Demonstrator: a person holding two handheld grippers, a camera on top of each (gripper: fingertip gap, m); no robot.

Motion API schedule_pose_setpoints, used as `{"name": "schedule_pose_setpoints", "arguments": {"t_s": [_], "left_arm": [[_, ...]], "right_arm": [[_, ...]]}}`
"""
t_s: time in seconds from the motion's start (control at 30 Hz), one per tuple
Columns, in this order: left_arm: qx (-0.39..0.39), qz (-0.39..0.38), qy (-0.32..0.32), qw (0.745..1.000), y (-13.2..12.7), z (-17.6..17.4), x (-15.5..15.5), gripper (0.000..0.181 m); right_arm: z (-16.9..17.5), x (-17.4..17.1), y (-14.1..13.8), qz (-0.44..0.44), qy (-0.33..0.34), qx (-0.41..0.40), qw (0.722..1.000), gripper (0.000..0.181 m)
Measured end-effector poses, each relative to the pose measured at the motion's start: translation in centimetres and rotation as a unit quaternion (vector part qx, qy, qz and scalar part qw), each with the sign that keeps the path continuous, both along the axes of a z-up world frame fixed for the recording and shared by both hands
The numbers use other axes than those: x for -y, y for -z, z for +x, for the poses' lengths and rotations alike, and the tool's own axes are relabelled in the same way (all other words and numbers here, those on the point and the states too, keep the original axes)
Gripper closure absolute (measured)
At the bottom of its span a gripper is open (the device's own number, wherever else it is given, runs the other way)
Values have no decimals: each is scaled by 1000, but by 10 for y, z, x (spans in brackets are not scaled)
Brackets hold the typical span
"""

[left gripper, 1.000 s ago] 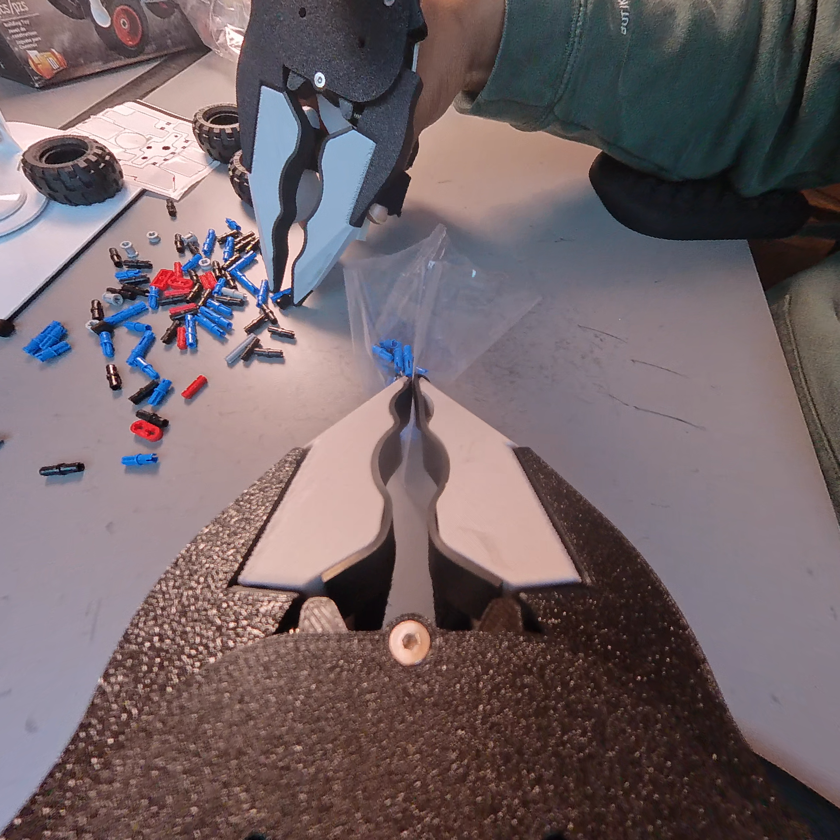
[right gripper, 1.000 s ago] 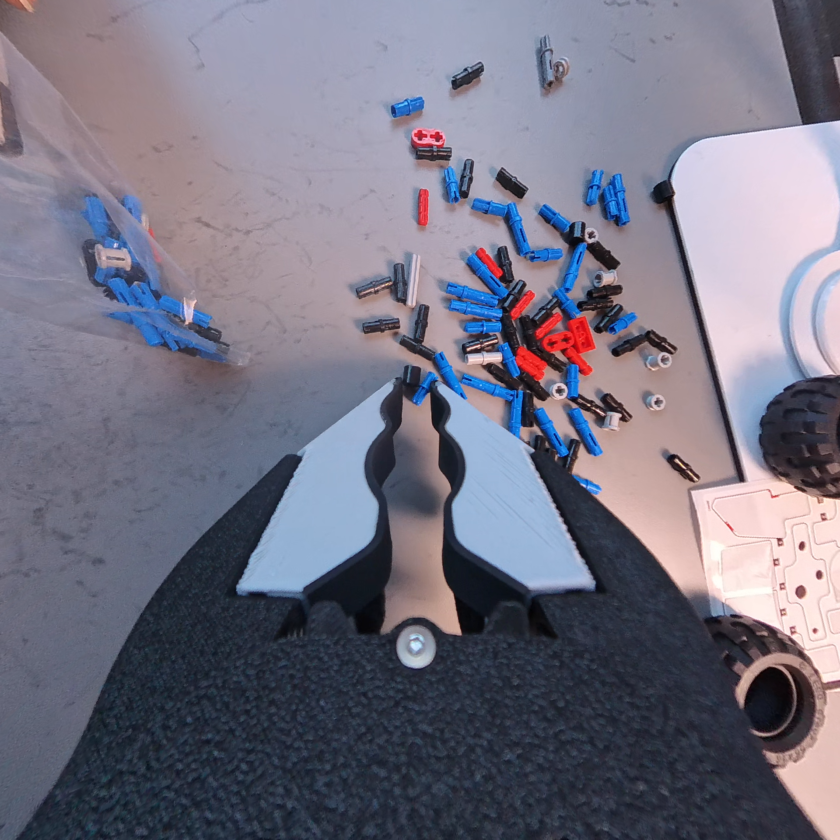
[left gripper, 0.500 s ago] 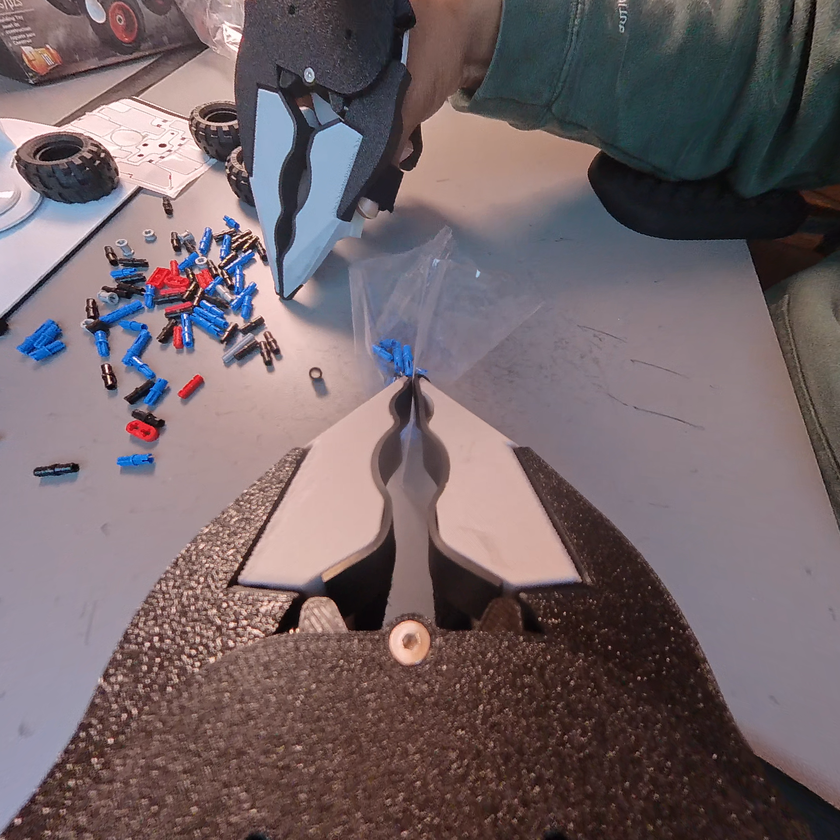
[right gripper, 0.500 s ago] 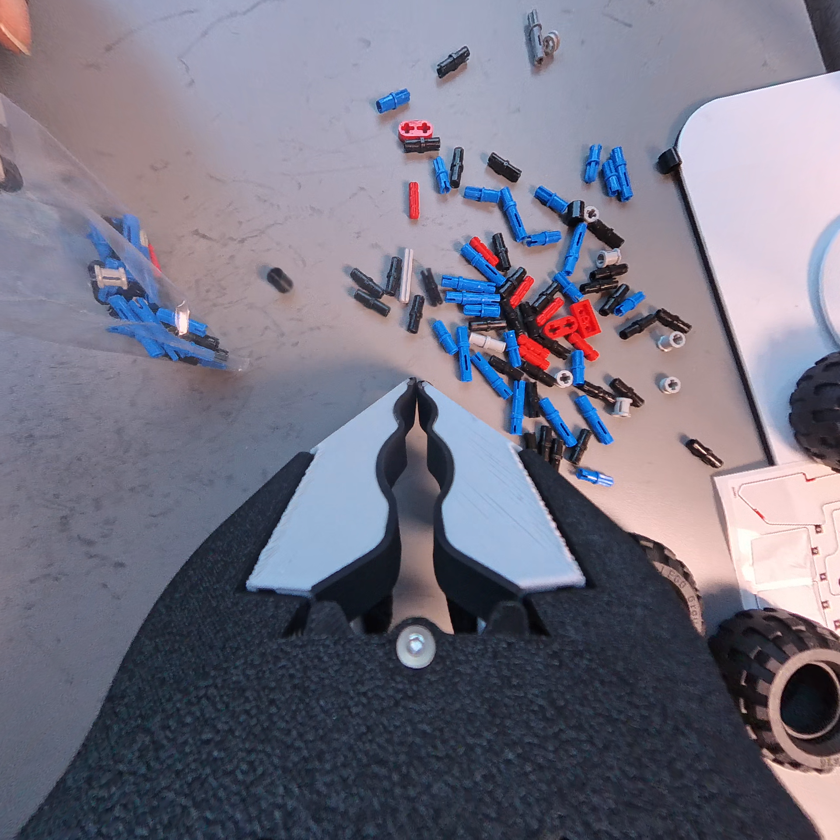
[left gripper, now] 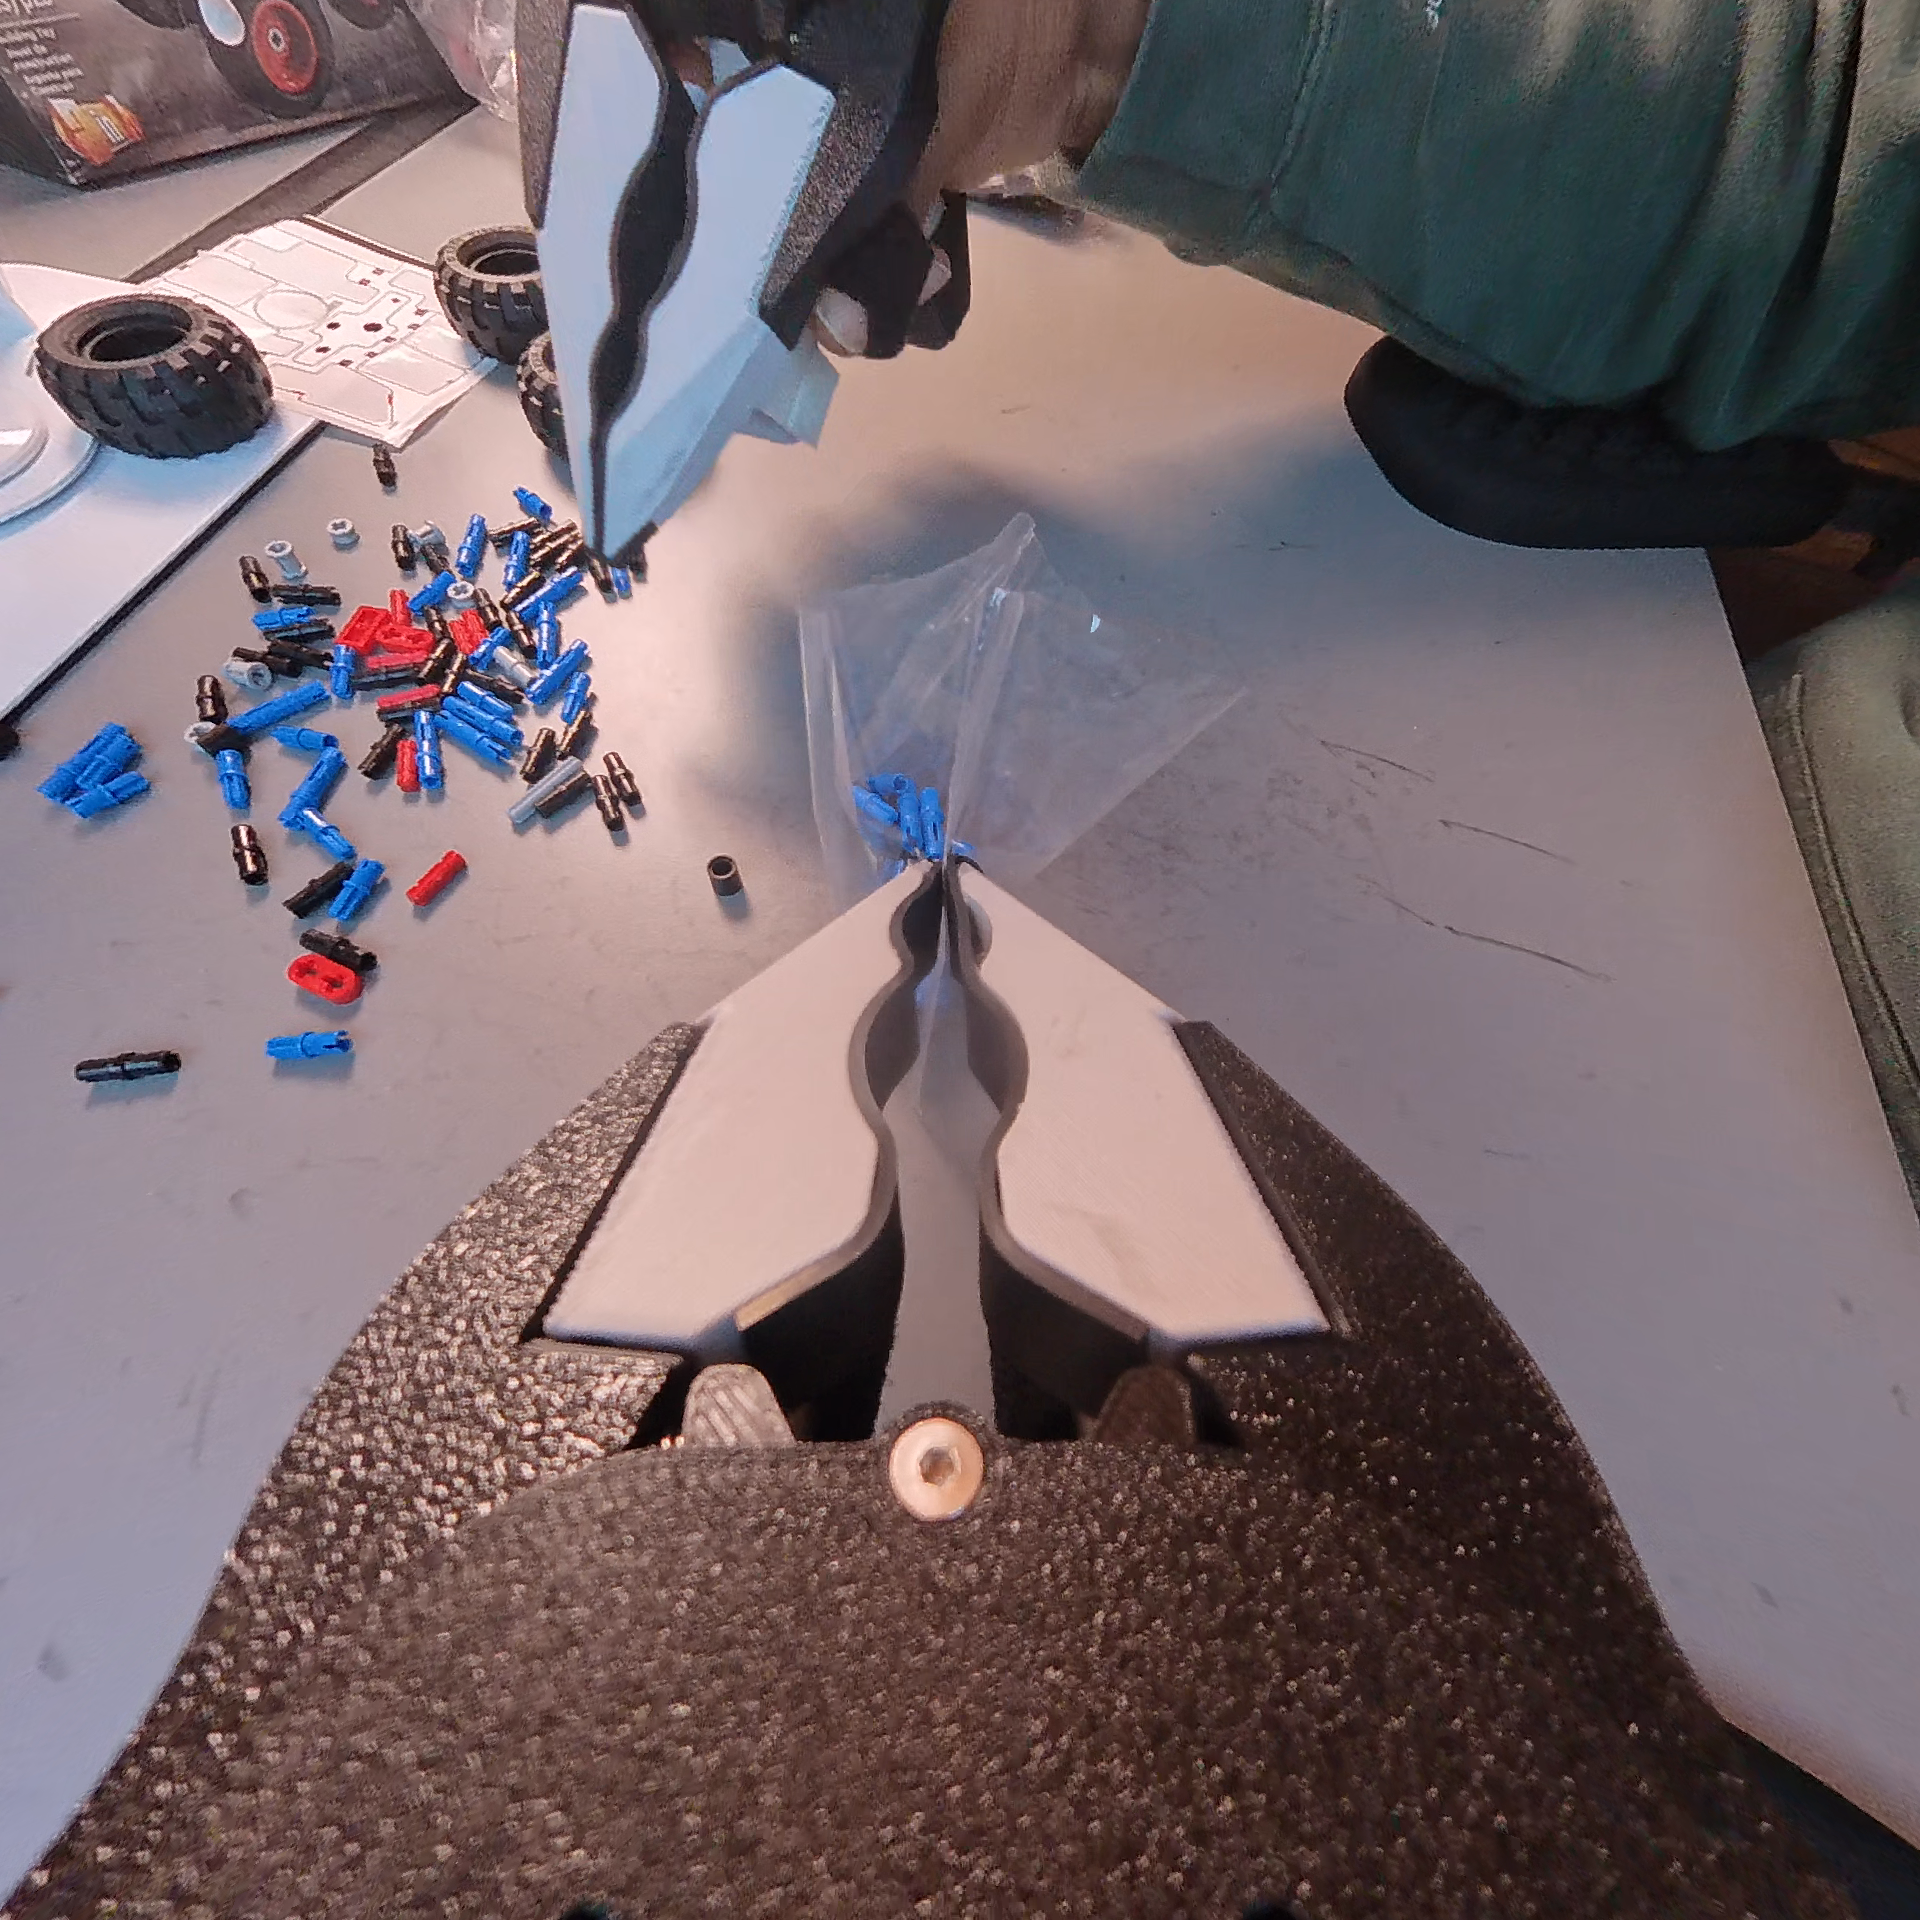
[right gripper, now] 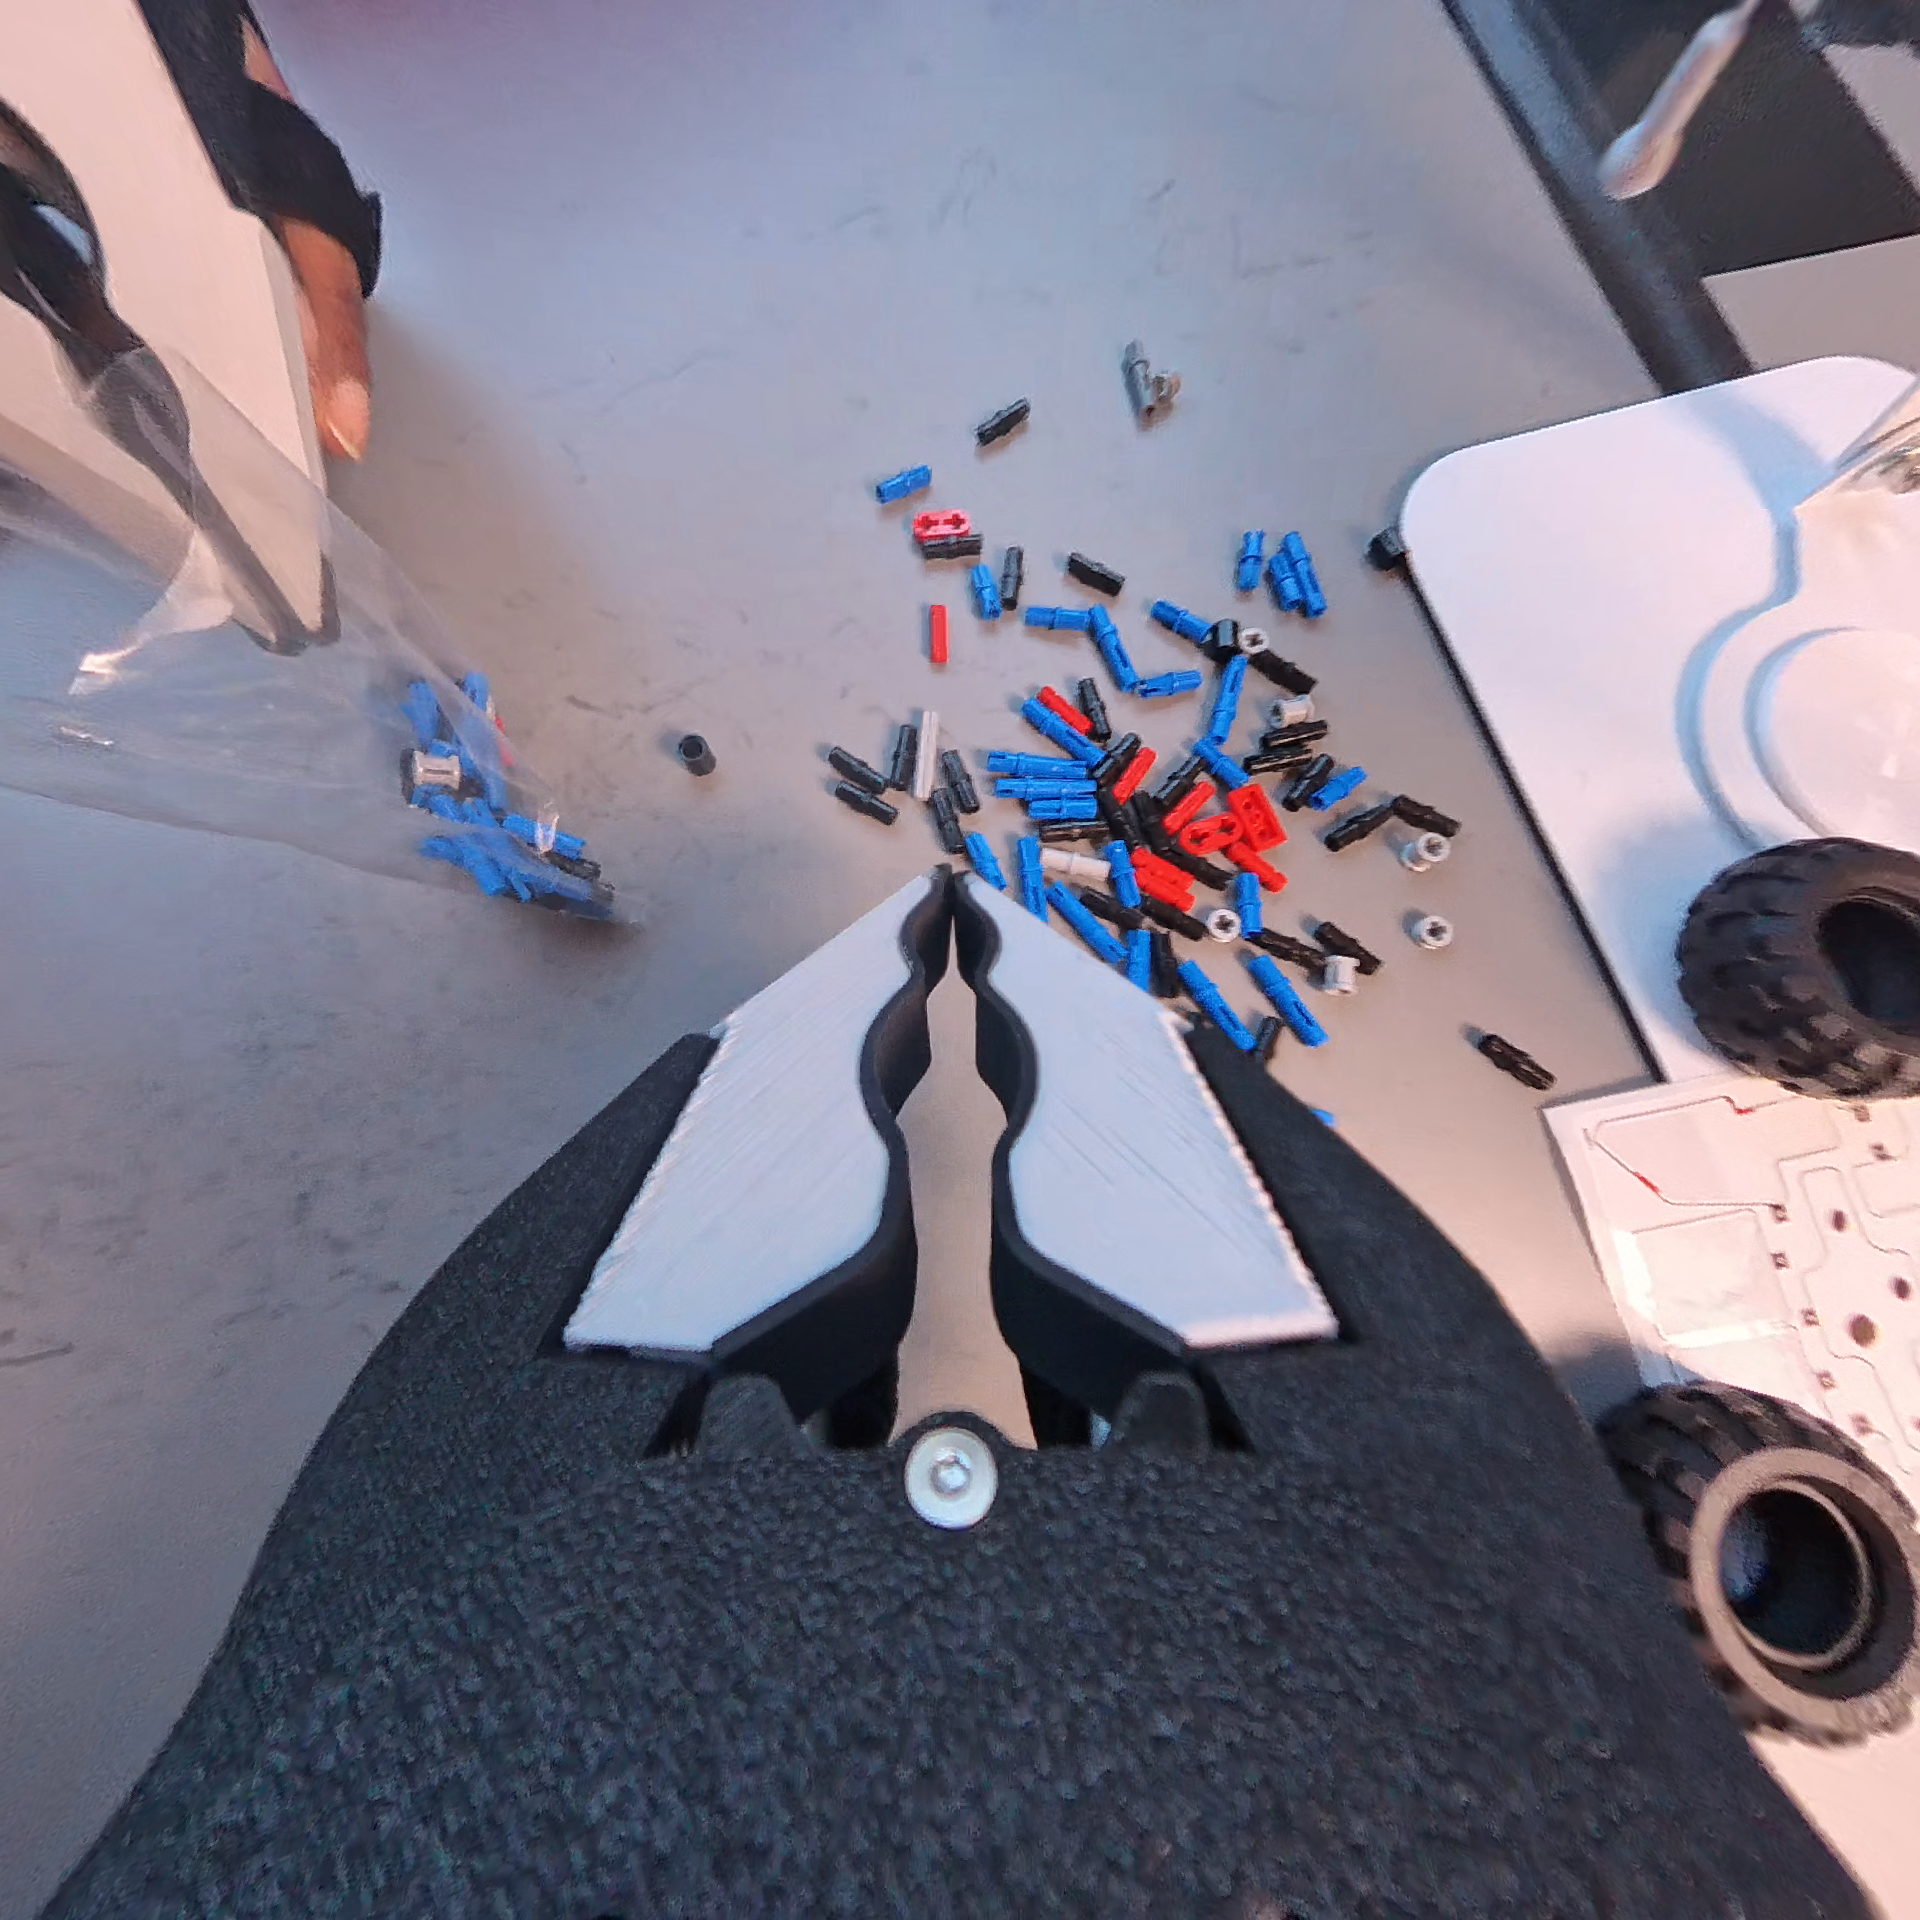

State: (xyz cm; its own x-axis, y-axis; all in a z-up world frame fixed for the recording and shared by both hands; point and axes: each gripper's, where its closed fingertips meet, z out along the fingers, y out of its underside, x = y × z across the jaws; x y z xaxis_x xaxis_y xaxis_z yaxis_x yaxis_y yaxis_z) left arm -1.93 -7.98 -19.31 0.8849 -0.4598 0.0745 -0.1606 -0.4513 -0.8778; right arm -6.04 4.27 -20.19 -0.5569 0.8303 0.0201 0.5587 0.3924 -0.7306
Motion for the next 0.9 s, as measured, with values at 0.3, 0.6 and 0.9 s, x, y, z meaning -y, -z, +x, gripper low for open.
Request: {"name": "schedule_pose_setpoints", "arguments": {"t_s": [0.3,0.6,0.9], "left_arm": [[0,-2,0,1000,2,2,-1,181],[6,-1,-8,1000,0,-2,-1,181],[13,-1,-27,1000,0,-8,-4,181]], "right_arm": [[-14,-15,33,82,18,31,996,175],[-14,-1,24,57,-15,29,998,178],[29,94,-65,1,-192,-65,979,178]]}}
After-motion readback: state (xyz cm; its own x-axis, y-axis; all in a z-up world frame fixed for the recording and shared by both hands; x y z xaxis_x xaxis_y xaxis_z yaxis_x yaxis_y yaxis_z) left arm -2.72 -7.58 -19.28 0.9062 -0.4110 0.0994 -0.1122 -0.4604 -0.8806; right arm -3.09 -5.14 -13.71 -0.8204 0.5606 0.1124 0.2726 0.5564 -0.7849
